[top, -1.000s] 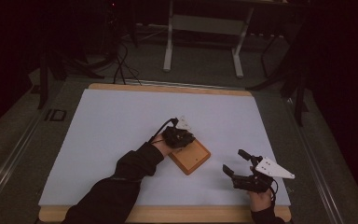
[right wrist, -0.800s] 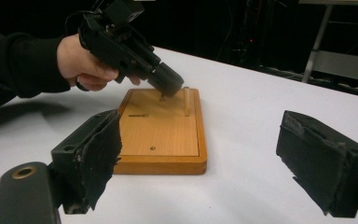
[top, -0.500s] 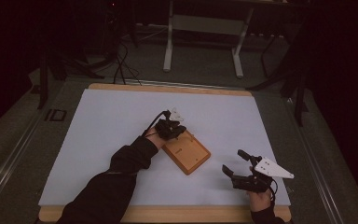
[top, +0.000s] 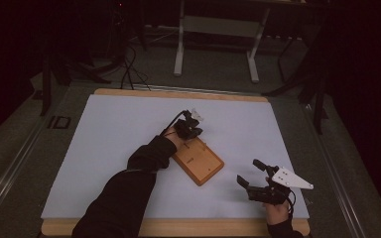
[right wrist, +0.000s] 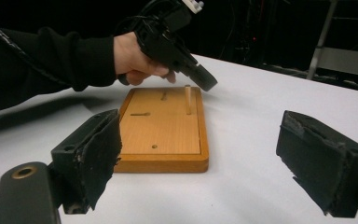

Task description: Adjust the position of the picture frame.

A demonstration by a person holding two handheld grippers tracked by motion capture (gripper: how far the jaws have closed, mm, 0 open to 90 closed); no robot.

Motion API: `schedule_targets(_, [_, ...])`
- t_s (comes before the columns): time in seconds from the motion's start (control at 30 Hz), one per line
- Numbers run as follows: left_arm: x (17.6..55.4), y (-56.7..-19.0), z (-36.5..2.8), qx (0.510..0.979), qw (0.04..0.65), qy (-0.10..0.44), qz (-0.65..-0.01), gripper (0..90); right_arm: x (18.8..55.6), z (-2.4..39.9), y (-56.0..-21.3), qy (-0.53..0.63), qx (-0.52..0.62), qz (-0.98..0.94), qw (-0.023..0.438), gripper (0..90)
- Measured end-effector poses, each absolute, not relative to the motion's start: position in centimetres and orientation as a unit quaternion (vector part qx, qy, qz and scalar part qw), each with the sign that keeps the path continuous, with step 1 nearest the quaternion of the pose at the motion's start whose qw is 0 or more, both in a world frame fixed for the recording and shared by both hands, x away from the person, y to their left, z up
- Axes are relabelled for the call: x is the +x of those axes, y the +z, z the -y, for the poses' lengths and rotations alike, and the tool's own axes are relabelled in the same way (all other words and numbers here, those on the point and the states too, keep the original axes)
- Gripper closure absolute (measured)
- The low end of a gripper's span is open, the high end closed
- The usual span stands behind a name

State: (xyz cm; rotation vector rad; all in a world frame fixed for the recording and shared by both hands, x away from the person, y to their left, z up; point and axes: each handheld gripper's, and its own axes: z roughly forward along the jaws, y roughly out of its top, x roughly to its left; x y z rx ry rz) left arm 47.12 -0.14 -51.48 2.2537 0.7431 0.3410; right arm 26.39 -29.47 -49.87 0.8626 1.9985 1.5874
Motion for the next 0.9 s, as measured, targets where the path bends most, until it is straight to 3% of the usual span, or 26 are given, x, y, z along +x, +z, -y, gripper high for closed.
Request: schedule_targets(0.9, [46.0,-51.6,-1.8,0.899,0.322,0.114,-0.274,90.0,26.3,29.6,-49.8,0.577,0.314,-0.720,0.224,13.4])
